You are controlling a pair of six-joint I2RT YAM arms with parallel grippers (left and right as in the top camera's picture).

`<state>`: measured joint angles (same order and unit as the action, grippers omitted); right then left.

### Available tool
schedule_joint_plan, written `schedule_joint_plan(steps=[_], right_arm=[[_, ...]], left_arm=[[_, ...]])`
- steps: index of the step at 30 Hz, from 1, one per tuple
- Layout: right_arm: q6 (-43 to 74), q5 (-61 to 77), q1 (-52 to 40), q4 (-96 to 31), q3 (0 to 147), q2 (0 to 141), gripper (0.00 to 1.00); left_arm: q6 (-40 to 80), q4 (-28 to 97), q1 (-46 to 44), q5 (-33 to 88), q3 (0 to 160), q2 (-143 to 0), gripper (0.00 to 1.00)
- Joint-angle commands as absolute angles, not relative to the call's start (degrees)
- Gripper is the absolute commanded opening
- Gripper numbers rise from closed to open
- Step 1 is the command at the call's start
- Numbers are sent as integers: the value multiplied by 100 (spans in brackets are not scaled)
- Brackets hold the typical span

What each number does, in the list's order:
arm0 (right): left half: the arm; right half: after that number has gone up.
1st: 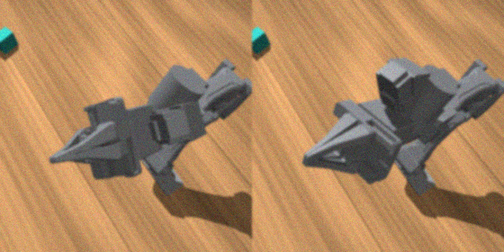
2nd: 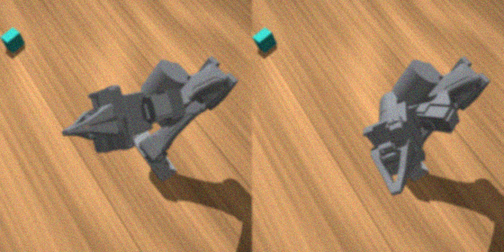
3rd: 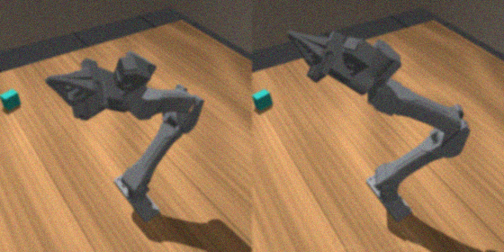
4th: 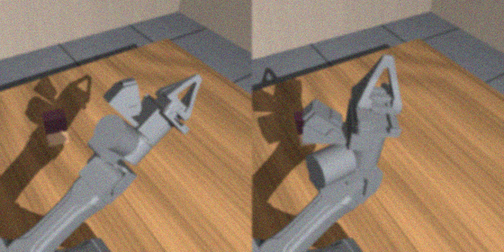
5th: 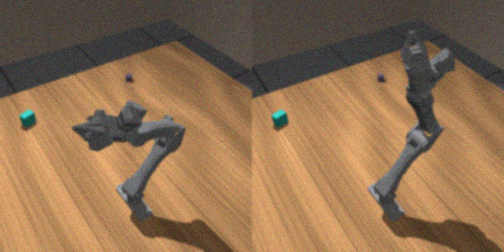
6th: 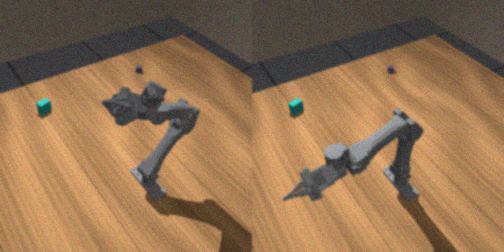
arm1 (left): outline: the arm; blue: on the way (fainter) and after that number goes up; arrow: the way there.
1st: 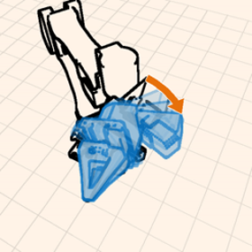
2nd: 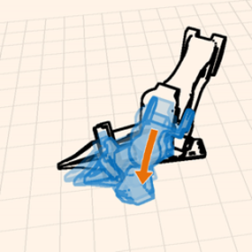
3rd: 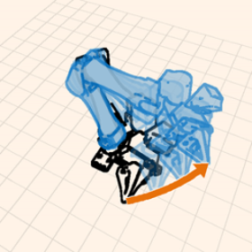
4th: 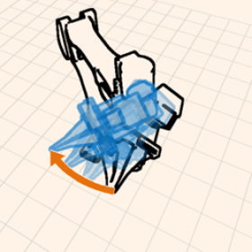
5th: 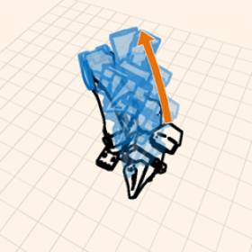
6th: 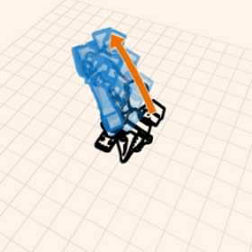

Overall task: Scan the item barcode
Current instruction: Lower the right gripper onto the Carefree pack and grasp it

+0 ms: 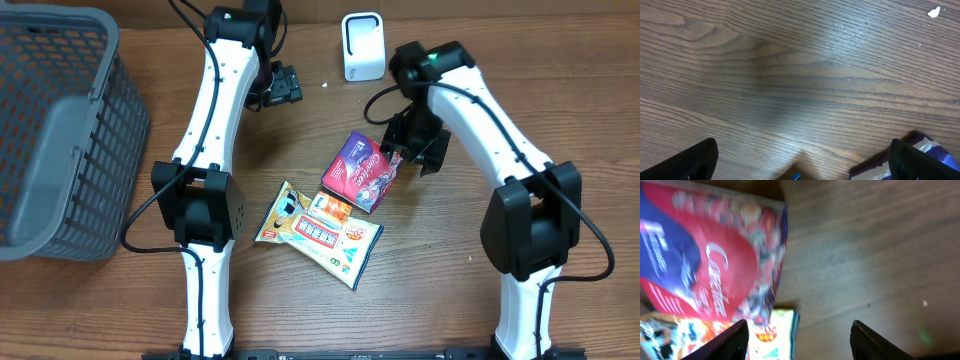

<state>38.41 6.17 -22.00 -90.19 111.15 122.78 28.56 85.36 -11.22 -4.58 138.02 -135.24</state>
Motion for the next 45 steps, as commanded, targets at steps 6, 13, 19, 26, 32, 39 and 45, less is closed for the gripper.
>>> schedule_joint_plan(steps=[6,13,19,26,32,39,45], right_arm=[[3916,-676,-2436,-9568,11093,11124,70],[3857,-681,-2436,-9146,10213,11122,73],[3763,-270,-1820,-8250,9303,11122,73],[1859,2349,-722,-7347,9295,11122,73],[1651,3011,-845,-7157,9240,11122,69],[2338,3321,-1354,-6213,8613,11122,61],[3033,3120,-1387,-5321,7935,11122,61]], left_arm=[[2923,8514,-1083,-541,13771,-13568,100],[2919,8455,-1090,-489,13771,-13568,100],[2919,8455,-1090,-486,13771,-13568,100],[2919,8458,-1087,-489,13771,-13568,100],[2919,8458,-1090,-489,13771,-13568,100],[2919,8455,-1090,-489,13771,-13568,100],[2919,8455,-1090,-489,13771,-13568,100]])
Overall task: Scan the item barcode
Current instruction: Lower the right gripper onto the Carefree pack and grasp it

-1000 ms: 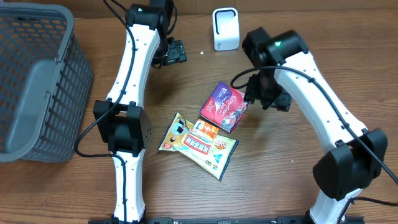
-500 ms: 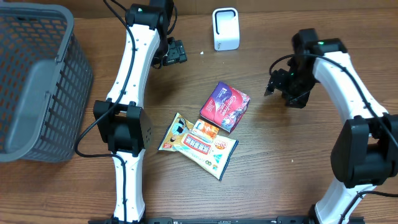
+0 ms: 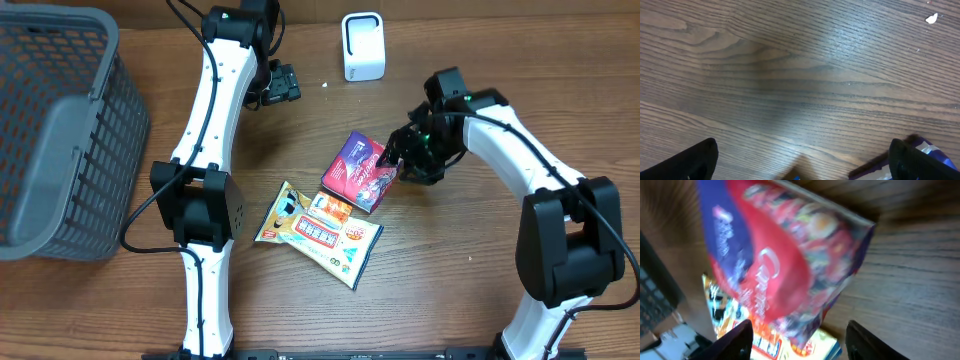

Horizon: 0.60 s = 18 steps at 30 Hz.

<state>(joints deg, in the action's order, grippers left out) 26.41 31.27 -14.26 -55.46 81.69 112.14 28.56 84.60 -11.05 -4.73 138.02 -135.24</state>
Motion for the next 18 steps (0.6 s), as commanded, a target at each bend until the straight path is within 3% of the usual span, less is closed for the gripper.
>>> schedule_joint_plan(steps=[1,7,10,15,18], right_arm=[[3033,3138,-1393,-5203,7861,11122,60],[3227,3269,-1575,-4609,7566,11122,62],[3586,3138,-1817,-4213,7422,11124,69],[4252,2460,-2027,-4027,7137,11124,68],[4353,2296,-2043,-3909,7061,11124,62]], left_arm=[[2919,8455,-1090,-489,13771,-13568,100],[2919,8458,-1090,-489,13771,-13568,100],[2919,8458,-1090,-486,13771,-13570,100],[2919,8455,-1090,-486,13771,-13568,100],[2919,8455,-1090,-486,13771,-13568,100]])
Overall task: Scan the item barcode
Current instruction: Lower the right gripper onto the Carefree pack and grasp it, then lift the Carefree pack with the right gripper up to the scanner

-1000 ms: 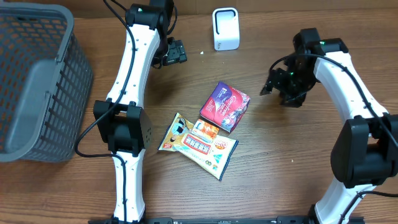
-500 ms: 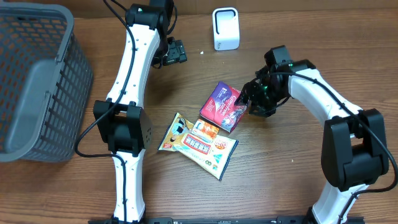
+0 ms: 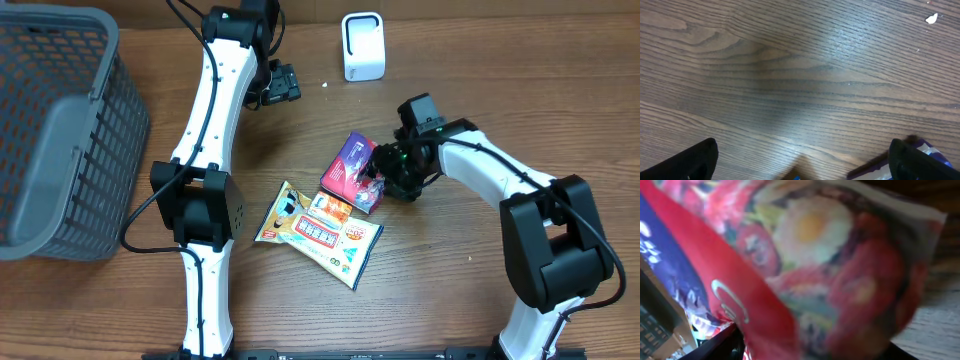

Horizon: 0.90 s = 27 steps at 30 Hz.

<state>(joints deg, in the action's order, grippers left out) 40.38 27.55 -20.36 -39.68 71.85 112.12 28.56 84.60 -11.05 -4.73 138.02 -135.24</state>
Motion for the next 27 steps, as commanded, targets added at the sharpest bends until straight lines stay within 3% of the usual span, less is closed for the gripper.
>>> schedule_joint_plan(steps=[1,2,8,17,22,27], right_arm=[[4353,2224,-2043,-3885,7054,11124,60],[4351,2158,-2043,-3874,7054,11124,59],[4324,2018,-2040,-3610,7061,11122,28],[3409,2189,-2012,-3741,7640,11111,19],[3402,2191,-1857,-3811,8324,11111,4],[3424,2237,-1656,-3214,8768,11111,4]], left_arm=[[2919,8455,-1090,-489,13771,-13568,100],[2919,8458,-1090,-489,13771,-13570,100],[2919,8455,-1090,-489,13771,-13568,100],[2919,8455,-1090,-486,13771,-13568,100],[2919,8458,-1090,-486,13771,-13568,100],[2919,8455,-1090,-489,13771,-13568,100]])
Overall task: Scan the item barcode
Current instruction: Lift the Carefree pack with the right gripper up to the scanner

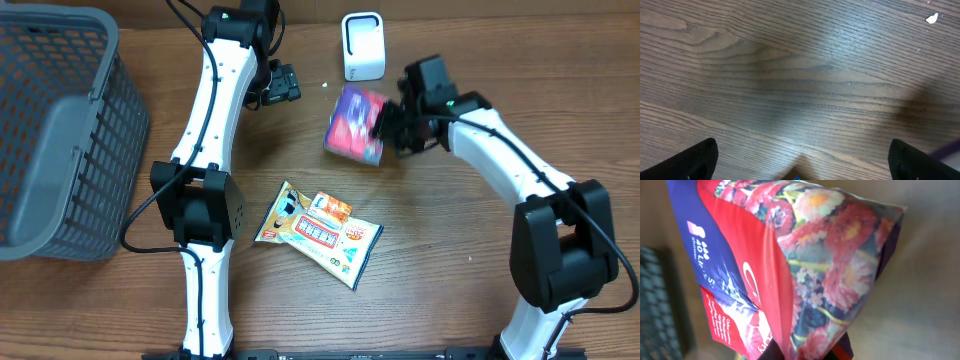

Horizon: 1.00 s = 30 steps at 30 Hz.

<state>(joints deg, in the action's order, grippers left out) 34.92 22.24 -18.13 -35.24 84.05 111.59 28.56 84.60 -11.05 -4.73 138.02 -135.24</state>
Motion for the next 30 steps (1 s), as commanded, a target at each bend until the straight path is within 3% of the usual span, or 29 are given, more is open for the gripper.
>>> schedule_joint_plan(steps=[1,8,13,21,30], right_arm=[[3465,2285,-1621,-2982,8796,11111,4],[4421,1822,-1564,-1153,8799,11124,4],[5135,978,-1579,-552,8799,11225,4],[5771,947,-1568,668,8799,11935,4],[5769,904,-1601,735,8799,12081,4]], left_arm=[[2919,8458,-1090,-489,13771,-13568,100],[2919,8455,-1090,-489,13771,-13568,100],[2919,8458,-1090,-489,13771,-13568,100],[2919,8455,-1090,-489,13771,-13568,100],[2919,8458,-1090,-489,13771,-13568,100]])
